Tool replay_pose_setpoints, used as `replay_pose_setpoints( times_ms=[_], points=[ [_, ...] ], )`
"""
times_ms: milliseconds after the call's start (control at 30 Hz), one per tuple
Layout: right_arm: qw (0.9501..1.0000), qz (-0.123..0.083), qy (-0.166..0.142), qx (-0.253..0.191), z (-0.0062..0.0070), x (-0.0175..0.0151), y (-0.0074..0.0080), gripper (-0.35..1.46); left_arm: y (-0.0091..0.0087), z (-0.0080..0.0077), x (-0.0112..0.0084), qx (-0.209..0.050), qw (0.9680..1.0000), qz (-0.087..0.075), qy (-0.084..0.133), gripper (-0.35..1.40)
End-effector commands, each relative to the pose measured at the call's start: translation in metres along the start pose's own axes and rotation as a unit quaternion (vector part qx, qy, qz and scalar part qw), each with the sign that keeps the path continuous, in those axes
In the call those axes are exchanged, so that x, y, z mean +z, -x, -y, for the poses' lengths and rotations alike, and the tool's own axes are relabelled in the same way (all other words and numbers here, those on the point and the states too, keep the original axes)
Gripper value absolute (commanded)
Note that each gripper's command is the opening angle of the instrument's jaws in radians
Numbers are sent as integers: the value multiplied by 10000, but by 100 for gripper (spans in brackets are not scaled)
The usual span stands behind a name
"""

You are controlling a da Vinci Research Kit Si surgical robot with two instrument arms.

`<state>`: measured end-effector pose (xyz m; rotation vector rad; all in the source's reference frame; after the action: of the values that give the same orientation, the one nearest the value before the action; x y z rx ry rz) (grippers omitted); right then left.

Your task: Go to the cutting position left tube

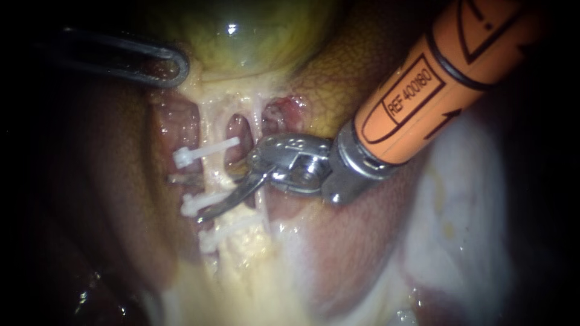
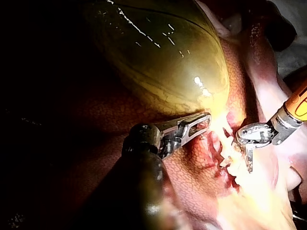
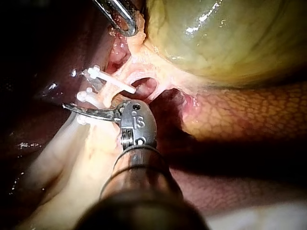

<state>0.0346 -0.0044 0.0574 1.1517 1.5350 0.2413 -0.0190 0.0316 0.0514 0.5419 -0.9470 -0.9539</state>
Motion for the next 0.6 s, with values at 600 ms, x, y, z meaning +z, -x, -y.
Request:
replay_pose_setpoints(
  times_ms=[600],
  points=[
    [9996,-256,-99,109,11,9,-20,96,0,-2,0,1,10000,-1,-1,-35]
  ],
)
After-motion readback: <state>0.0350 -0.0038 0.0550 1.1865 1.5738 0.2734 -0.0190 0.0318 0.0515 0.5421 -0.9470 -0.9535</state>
